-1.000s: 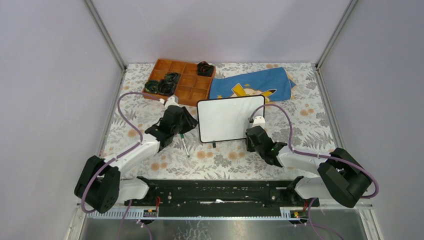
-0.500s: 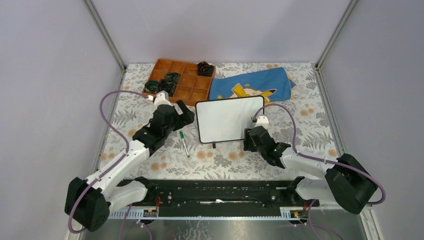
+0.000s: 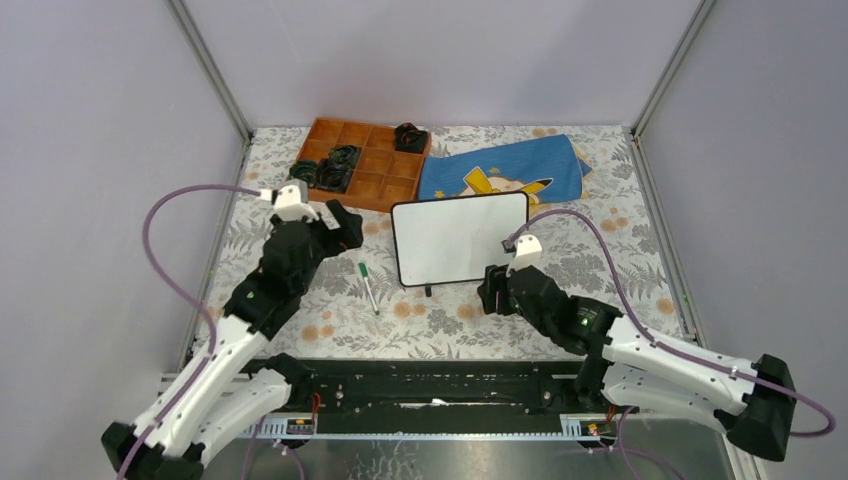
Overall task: Write a sentence on the whiteboard
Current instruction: Open the whiteboard marker at the center of the board.
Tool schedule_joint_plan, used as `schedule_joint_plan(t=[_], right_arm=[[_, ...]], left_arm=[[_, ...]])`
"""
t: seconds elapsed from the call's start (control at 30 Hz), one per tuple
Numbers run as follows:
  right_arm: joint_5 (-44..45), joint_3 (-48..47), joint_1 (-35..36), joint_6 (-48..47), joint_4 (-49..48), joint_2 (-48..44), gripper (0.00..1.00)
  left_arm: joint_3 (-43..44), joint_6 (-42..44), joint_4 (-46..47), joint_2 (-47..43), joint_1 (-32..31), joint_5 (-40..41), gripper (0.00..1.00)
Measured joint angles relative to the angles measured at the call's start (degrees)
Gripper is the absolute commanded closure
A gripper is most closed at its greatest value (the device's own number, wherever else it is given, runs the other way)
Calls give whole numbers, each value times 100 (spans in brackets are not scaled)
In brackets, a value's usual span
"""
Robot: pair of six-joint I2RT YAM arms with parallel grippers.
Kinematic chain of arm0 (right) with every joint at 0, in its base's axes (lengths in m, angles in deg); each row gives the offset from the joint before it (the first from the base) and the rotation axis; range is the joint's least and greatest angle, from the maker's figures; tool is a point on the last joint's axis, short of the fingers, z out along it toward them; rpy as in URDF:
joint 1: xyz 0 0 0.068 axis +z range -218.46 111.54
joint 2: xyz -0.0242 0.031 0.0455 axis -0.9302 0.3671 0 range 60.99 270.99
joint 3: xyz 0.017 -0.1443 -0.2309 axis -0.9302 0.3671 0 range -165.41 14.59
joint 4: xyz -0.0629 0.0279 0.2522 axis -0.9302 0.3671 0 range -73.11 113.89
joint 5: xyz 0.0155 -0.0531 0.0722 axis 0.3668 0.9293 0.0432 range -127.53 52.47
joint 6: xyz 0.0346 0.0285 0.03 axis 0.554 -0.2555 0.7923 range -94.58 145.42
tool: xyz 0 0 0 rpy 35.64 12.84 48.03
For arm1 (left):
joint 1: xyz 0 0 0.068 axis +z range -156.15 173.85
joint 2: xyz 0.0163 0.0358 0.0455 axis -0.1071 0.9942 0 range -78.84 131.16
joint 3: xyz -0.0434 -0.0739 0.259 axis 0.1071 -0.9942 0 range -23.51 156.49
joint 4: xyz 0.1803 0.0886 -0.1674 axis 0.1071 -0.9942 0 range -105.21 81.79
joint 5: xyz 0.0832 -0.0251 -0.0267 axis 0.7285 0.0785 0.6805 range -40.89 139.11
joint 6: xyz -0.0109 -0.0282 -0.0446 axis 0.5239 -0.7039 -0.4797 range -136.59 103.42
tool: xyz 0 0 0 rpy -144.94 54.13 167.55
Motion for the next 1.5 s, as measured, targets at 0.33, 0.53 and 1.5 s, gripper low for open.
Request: schedule_joint_plan(t=[0.33,0.53,1.5], right_arm=[[577,-1764,1427,-240,-192,2155,46],[592,-3235,1698,-225,-308,3995,50],[-90,-7788,1294,199,1547,8120,55]], left_arm=[[-363,597,50,-1985,2,1045,1],[-470,595,-20,-2465,2,2048,1],[-658,361,-52,-2988,2,2973,1]])
